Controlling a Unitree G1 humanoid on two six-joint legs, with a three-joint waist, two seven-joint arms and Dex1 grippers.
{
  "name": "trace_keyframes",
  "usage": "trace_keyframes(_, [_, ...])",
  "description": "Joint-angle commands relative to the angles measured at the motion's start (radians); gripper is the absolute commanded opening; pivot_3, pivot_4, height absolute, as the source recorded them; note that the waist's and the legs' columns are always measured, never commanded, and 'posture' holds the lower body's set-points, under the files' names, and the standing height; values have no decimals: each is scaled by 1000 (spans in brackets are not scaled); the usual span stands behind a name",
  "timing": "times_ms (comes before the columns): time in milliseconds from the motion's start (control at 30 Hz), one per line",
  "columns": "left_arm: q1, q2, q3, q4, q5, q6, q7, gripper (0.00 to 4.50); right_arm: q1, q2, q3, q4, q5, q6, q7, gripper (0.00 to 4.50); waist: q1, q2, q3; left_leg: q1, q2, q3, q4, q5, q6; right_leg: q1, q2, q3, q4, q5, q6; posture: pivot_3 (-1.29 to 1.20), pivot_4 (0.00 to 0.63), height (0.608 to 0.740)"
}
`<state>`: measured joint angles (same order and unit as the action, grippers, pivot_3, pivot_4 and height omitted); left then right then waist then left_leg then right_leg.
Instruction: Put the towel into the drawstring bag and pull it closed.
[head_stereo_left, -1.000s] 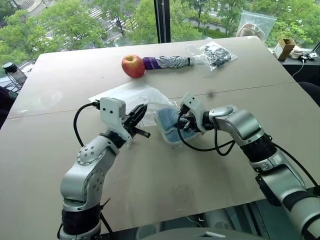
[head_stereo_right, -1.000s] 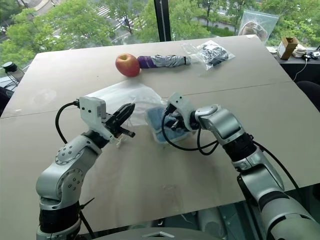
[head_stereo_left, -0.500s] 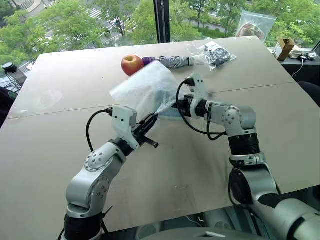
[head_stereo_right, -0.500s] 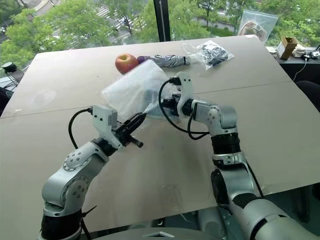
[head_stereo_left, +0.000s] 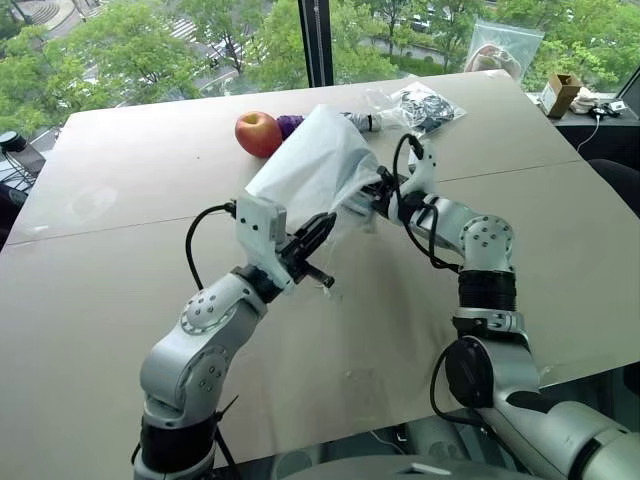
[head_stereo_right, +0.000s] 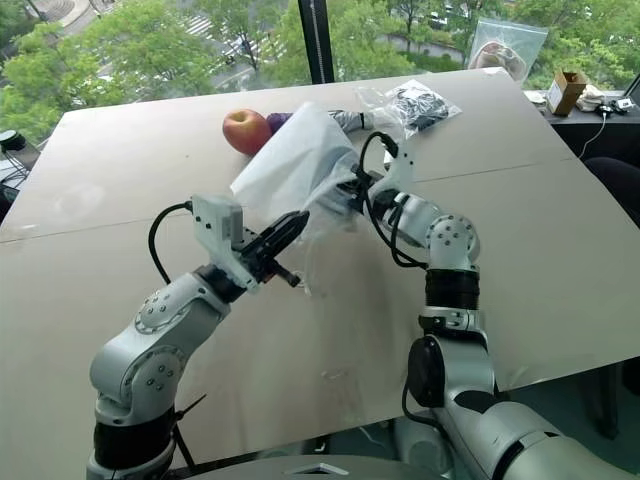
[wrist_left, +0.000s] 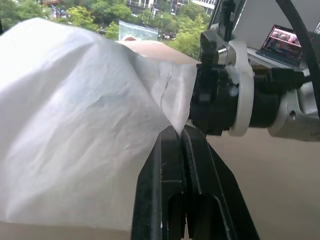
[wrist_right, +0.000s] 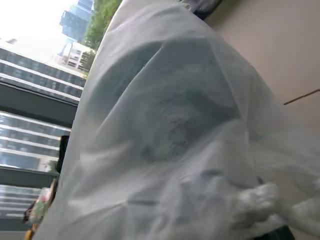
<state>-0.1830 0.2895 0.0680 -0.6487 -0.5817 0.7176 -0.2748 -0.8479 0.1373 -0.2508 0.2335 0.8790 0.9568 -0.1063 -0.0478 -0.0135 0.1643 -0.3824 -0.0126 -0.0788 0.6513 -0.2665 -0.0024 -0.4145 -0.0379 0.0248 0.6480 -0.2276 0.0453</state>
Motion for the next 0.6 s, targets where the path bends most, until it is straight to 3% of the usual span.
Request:
trace_keyframes(33, [-38,-8,25,14,4,-16,30,0,83,104,209,-103,-83,-47,93,3001,1,0,0,0,0,0,0,0,0,0,1,0,0,0,0,0,150,740])
trace_keyframes(100, [-38,2,40,24,10,-24,31,0,112,28,265,-139,-105,-44,145,3778,8,0,-1,0,1,-1,0,0,0,0,1,-1,-1,0,0,0,150,740])
trace_keyframes(367, [-23,50,118,58,15,-48,15,0,200,-284,370,-245,-155,-21,507,3778,14,0,0,-1,-2,-4,2,0,0,1,-1,-1,-3,0,0,0,150,740])
trace_keyframes(500, [8,71,146,59,1,-61,-10,0,218,-393,392,-241,-275,-227,652,3778,4,0,0,-1,-1,-3,1,0,0,1,0,-3,-2,0,0,0,150,740])
trace_keyframes(600, [20,82,153,55,-12,-62,-28,0,186,-446,499,-79,-544,-481,619,3778,5,0,0,0,0,-2,1,0,0,1,1,-2,-2,0,0,0,150,740])
